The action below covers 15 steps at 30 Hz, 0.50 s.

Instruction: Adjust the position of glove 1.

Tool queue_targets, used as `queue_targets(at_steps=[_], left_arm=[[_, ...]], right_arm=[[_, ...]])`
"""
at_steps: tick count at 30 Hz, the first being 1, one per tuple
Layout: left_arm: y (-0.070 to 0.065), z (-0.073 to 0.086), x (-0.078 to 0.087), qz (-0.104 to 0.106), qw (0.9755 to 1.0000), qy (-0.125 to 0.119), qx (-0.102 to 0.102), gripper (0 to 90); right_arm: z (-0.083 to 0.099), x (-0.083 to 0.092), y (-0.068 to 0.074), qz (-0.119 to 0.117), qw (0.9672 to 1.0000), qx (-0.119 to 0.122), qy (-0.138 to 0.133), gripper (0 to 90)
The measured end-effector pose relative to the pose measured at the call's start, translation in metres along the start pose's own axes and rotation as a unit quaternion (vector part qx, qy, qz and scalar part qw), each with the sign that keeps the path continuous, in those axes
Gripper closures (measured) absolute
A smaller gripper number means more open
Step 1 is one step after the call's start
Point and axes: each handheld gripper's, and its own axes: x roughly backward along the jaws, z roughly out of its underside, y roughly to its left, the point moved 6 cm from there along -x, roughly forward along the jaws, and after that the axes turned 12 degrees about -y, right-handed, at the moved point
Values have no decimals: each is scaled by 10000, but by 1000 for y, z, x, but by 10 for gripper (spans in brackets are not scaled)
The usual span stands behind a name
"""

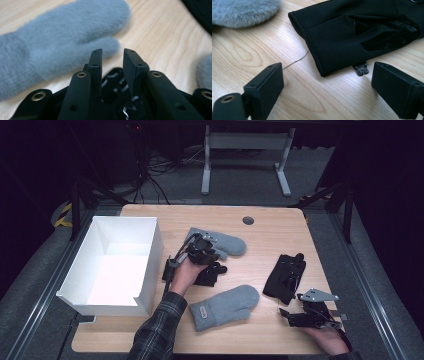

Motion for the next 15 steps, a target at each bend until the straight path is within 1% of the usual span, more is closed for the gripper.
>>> queue_targets(at_steps=[5, 6, 10, 11, 15], left_arm=[[11, -6, -11, -99, 9999, 40, -88, 696], [13, -6, -13, -80, 9999, 82, -89, 696], [19, -1, -22, -70, 9998, 168, -100, 696], [21, 0, -24, -94, 9998, 141, -79, 696], [26, 6, -31, -96, 9998, 198, -27, 696]], right_arm=[[0, 0, 0, -9, 10000, 2, 4, 111], [0, 0, 0, -9, 10000, 3, 3, 111], [0, 0, 0, -9, 10000, 4, 2, 112], [0, 0, 0, -12, 10000, 4, 2, 112], [0, 0, 0, -11, 10000, 4, 2, 112]])
